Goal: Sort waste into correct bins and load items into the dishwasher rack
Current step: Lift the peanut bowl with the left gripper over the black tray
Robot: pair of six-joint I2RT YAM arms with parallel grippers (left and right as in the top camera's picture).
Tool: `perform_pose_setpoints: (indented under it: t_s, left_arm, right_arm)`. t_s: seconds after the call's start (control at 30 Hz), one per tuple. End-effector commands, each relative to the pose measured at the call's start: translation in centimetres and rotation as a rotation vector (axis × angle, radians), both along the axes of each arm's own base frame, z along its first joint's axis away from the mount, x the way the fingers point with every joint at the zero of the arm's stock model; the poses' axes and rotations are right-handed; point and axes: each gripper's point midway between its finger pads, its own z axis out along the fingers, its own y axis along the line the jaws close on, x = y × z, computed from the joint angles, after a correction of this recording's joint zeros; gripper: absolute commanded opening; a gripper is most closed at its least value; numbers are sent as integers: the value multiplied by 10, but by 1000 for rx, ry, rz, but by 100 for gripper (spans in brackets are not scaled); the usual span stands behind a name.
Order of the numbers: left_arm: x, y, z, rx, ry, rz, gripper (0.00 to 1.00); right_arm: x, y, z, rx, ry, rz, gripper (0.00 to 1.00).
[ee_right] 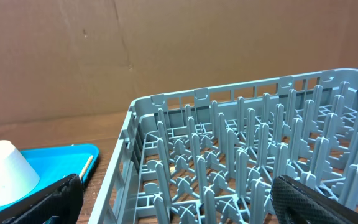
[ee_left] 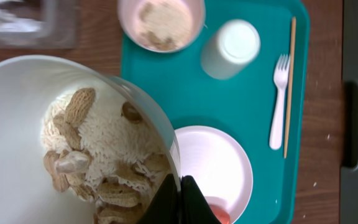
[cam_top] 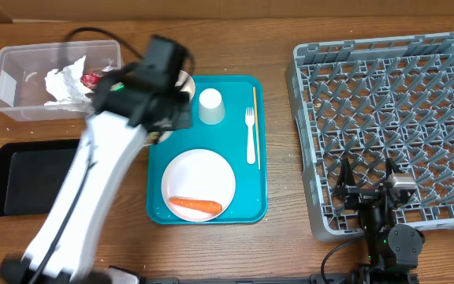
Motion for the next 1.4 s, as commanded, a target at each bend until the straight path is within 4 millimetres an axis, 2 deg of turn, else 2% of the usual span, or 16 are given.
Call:
perform_pose_setpoints:
  t_s: [0.0, 0.07, 0.1, 0.13, 0.3, 0.53, 0.7, 0.8, 1.03, 1.23, 1.37]
  left_arm:
    - [-13, 53, 42, -54, -97, 192, 4]
    - [-21, 73, 47, -94, -91, 255, 4]
    - [-28, 100, 48, -154, -77, 346, 4]
    - [-29, 110, 47, -180, -70, 373, 4]
    - [-33, 133, 36, -305, -40, 421, 4]
    - [-38, 172, -4, -369, -1, 549, 4]
    - [-29, 190, -33, -490, -26, 601, 4]
    - [-30, 203, -56, -576, -11, 640, 4]
    - [-31, 231, -94, -742, -47, 649, 4]
    - [-29, 239, -102, -864, -106, 584, 4]
    - [-21, 239, -91, -996, -208, 478, 4]
  right_arm:
    - [0, -1, -1, -1, -6, -5, 100]
    - [0, -1, -1, 0, -6, -5, 100]
    - [0, -1, -1, -1, -6, -5, 100]
    - [0, -1, -1, -1, -6, -5, 100]
    - [0, -1, -1, -1, -6, -5, 100]
    - [0, -1, -1, -1, -6, -5, 100]
    - [0, -1, -1, 0, -6, -5, 100]
    - [0, -1, -1, -1, -6, -5, 100]
    - [0, -1, -1, -1, -6, -5, 100]
    - [0, -1, -1, -1, -6, -5, 100]
    - [0, -1, -1, -1, -6, -5, 100]
